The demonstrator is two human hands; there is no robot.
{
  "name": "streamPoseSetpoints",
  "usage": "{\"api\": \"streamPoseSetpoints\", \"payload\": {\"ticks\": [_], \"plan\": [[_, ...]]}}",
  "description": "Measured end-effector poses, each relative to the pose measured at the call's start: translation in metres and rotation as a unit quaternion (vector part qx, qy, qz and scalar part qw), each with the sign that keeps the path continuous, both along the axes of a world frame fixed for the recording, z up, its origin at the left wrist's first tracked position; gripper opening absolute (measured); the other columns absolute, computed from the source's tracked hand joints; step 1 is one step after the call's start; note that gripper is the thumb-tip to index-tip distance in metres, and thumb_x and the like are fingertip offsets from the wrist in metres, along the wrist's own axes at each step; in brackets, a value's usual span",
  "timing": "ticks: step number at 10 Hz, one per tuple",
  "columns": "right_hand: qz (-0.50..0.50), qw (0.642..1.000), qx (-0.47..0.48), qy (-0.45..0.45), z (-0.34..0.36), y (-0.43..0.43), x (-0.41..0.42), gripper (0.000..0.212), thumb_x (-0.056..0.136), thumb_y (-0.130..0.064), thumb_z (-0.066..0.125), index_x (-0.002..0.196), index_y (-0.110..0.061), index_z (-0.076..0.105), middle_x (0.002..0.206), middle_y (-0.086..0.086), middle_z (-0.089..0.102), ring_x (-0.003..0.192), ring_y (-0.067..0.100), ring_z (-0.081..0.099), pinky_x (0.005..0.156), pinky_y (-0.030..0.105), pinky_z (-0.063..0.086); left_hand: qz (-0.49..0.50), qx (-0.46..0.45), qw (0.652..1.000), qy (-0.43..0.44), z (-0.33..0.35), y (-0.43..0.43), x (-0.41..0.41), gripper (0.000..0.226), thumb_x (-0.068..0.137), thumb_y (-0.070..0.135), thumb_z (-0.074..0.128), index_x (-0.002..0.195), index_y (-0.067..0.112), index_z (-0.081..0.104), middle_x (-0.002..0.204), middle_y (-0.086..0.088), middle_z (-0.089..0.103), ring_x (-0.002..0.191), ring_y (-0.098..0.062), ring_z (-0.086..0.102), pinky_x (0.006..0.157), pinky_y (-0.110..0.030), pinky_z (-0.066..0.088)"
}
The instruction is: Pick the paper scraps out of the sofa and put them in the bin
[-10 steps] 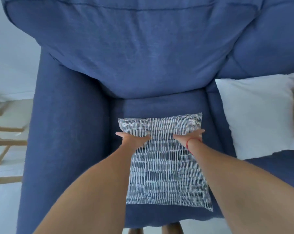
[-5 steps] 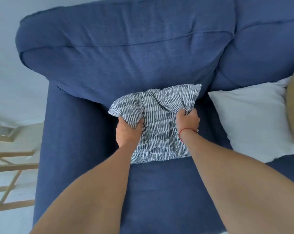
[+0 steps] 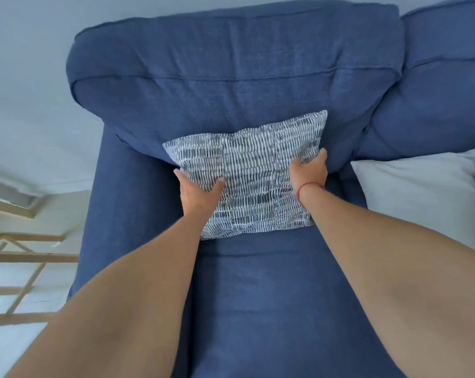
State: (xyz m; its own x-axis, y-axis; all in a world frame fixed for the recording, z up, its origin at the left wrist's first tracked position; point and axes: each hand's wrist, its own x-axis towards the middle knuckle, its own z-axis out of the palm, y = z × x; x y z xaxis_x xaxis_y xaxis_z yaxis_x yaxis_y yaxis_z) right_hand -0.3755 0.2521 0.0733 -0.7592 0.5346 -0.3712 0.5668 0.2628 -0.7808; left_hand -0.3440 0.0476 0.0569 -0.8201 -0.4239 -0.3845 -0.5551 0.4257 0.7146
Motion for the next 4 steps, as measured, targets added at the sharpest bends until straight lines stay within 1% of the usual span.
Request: {"api": "streamPoseSetpoints", "payload": {"ticks": [1,2,3,4], "plan": [[0.068,0.997,0.029,-0.006,0.016,-0.008,0.003,0.068,0.092,-0.016,0.049,0.151,-0.008,0.016,0.153,0.012,0.033,0.134,0.031,0.043,0.106,0.040,0.040,-0.042,0.004,0.998,-0.042,0.013,-0.008,0.007,0.107,0.081,0.055,0.064,0.153,0.021,-0.008,0.162,-0.004,0.012,0.148,-0.027,0.018,0.118,-0.049,0.025],[0.156,0.985,0.073,-0.016,0.046,-0.027,0.008,0.063,0.092,-0.018,0.049,0.149,-0.006,0.025,0.156,0.013,0.027,0.137,0.031,0.040,0.108,0.044,0.042,-0.083,-0.026,0.996,-0.036,0.040,-0.017,0.012,0.088,0.089,0.052,0.054,0.154,0.019,0.006,0.159,-0.004,0.023,0.145,-0.026,0.027,0.115,-0.047,0.032],[0.223,0.967,0.113,-0.044,0.075,-0.059,0.020,0.064,0.095,-0.023,0.047,0.152,-0.009,0.020,0.162,0.009,0.009,0.145,0.029,0.027,0.114,0.044,0.033,-0.137,-0.068,0.987,-0.045,0.066,-0.036,0.021,0.080,0.092,0.052,0.048,0.154,0.016,0.013,0.160,-0.006,0.020,0.146,-0.025,0.024,0.114,-0.047,0.033],[0.289,0.949,0.122,-0.027,0.092,-0.104,0.047,0.062,0.097,-0.023,0.045,0.152,-0.011,0.019,0.163,0.007,0.005,0.146,0.027,0.025,0.113,0.039,0.033,-0.129,-0.077,0.988,-0.036,0.081,-0.068,0.038,0.073,0.093,0.049,0.047,0.153,0.020,0.017,0.160,-0.007,0.021,0.143,-0.025,0.030,0.110,-0.047,0.038]]}}
